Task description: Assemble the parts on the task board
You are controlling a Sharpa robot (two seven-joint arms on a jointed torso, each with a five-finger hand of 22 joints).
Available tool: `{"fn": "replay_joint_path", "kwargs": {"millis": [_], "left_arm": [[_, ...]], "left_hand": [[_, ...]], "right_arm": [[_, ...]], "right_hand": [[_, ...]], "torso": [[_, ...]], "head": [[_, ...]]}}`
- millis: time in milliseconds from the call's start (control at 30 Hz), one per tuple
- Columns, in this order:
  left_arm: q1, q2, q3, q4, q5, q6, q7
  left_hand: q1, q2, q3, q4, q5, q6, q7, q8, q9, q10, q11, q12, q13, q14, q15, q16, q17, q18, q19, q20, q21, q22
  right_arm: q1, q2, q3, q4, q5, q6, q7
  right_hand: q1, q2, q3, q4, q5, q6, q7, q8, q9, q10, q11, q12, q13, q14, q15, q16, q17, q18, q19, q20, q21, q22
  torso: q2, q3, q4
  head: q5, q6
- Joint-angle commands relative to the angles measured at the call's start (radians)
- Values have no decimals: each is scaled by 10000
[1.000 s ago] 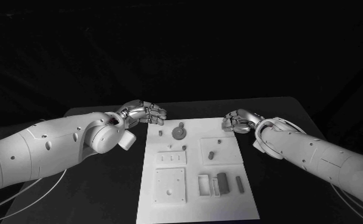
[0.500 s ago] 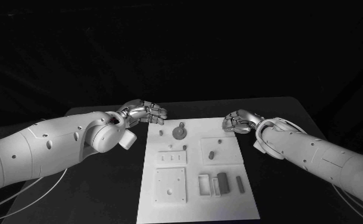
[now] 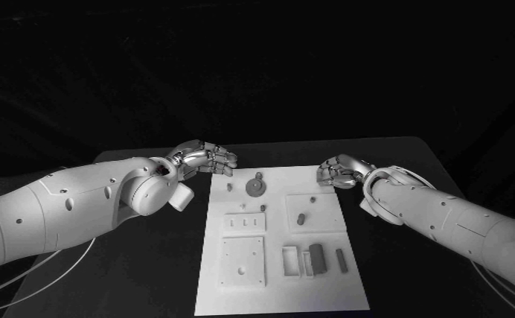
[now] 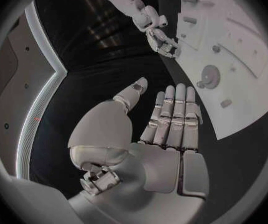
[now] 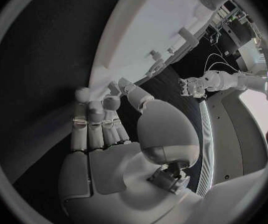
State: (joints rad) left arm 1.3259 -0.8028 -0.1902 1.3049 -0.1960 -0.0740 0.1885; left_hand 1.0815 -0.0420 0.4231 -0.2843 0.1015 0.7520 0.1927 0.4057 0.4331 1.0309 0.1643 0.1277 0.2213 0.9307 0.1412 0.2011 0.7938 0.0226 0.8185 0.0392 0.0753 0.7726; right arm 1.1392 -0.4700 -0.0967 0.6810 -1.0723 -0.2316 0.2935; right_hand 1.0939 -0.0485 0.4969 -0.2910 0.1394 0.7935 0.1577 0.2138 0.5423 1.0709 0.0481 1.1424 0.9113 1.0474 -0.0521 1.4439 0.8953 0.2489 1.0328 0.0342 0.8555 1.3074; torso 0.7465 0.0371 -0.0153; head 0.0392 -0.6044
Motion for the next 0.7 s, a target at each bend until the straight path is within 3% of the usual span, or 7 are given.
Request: {"fn": "replay_joint_path", "kwargs": {"millis": [33, 367, 700], "left_arm": [[12, -8, 12, 55, -45, -58, 72], [16, -28, 15, 87, -49, -47, 87], [23, -32, 16, 96, -58, -50, 90]], "left_hand": [[-79, -8, 1, -9, -14, -12, 68, -58, 14, 37, 22, -63, 16, 65, -17, -19, 15, -41, 16, 3, -17, 11], [-87, -13, 2, -4, -22, -12, 67, -60, 18, 38, 23, -69, 20, 62, -13, -24, 18, -45, 10, 6, -20, 10], [-93, -11, 9, 0, -28, -10, 64, -61, 23, 42, 23, -76, 27, 63, -12, -30, 24, -47, 3, 8, -23, 10]], "right_arm": [[-4, 36, 2, -16, 21, 96, 18], [-4, 43, 2, -44, 21, 77, 7], [-4, 59, 2, -49, 21, 53, 1]], "right_hand": [[3, 110, 33, 2, 21, 117, 28, 50, 15, -49, -11, 43, -17, 20, -50, 45, -9, 129, -18, -2, 37, 190], [-5, 145, 30, 4, -7, 126, 33, 54, 16, -42, -7, 52, -19, 27, -47, 54, -12, 129, -9, -3, 49, 190], [-5, 145, 30, 4, -7, 126, 33, 54, 16, -42, -7, 52, -19, 27, -47, 54, -12, 129, -9, -3, 49, 190]], "torso": [[7, 10, 7], [-10, 5, -1], [-22, 22, -25]], "head": [[10, -28], [36, -87], [54, -105]]}}
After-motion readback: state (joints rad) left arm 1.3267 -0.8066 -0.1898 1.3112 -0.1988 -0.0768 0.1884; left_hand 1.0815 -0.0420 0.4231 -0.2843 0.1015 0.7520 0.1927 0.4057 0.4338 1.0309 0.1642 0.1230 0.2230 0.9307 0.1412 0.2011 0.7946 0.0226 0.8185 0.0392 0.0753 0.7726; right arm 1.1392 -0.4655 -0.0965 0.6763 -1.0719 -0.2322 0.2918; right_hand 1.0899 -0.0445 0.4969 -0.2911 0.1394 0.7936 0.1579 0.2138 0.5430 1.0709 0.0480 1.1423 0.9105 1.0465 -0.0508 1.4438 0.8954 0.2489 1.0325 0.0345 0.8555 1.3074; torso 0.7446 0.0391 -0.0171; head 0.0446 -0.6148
